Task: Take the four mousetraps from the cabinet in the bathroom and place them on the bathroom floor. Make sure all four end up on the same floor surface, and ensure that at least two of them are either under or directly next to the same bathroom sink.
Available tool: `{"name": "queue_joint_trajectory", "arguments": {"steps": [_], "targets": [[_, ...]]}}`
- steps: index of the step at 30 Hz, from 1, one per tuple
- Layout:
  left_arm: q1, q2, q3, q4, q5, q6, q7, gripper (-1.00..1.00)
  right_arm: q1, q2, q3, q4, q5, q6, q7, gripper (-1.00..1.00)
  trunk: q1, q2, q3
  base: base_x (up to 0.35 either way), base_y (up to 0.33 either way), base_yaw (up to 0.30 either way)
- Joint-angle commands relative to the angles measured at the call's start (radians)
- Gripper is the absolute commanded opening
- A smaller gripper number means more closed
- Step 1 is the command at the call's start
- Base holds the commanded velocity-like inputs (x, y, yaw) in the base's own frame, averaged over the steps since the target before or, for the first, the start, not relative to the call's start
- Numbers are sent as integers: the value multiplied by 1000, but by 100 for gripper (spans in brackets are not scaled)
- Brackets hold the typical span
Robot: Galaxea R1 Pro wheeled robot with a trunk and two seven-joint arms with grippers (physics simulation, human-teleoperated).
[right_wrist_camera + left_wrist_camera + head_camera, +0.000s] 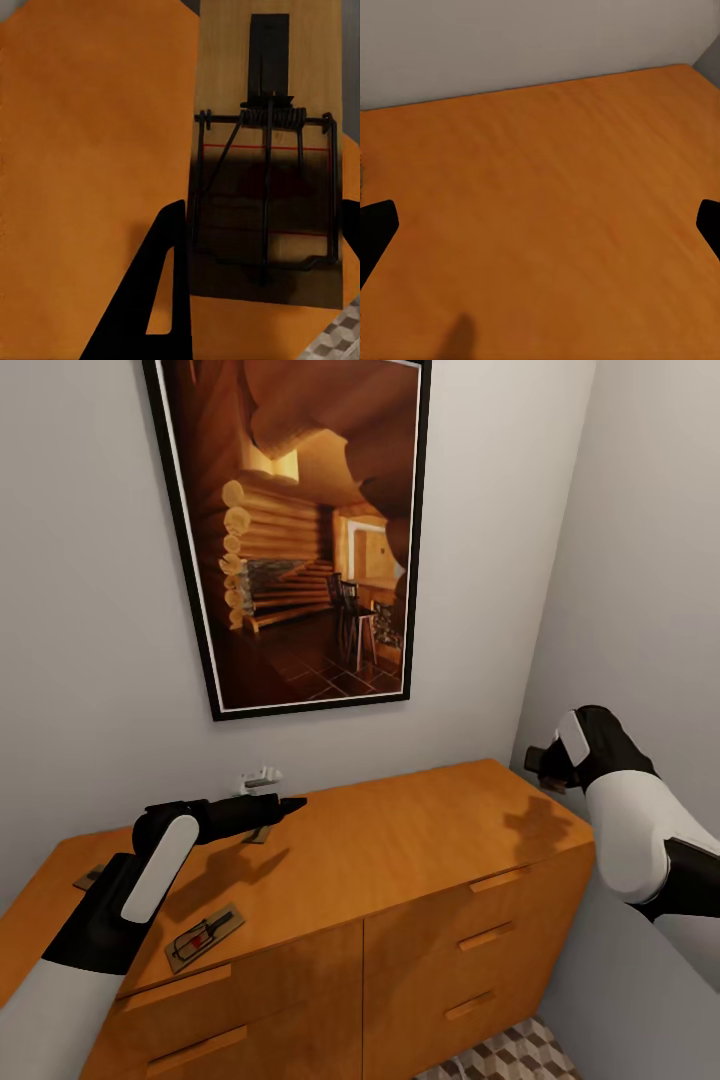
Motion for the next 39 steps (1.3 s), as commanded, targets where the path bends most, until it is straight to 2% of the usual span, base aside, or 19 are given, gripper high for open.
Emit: {"name": "queue_joint_trajectory", "arguments": {"steps": [1,39], "targets": [[-1,1,-1,-1,3,3,3,100,-1,1,-4,0,1,3,-1,-100,0,-1,-1,0,0,0],[-1,5,-2,1,16,7,3,100,-1,0,-4,8,-2,3,3,-100,0,-1,-1,0,0,0]]}}
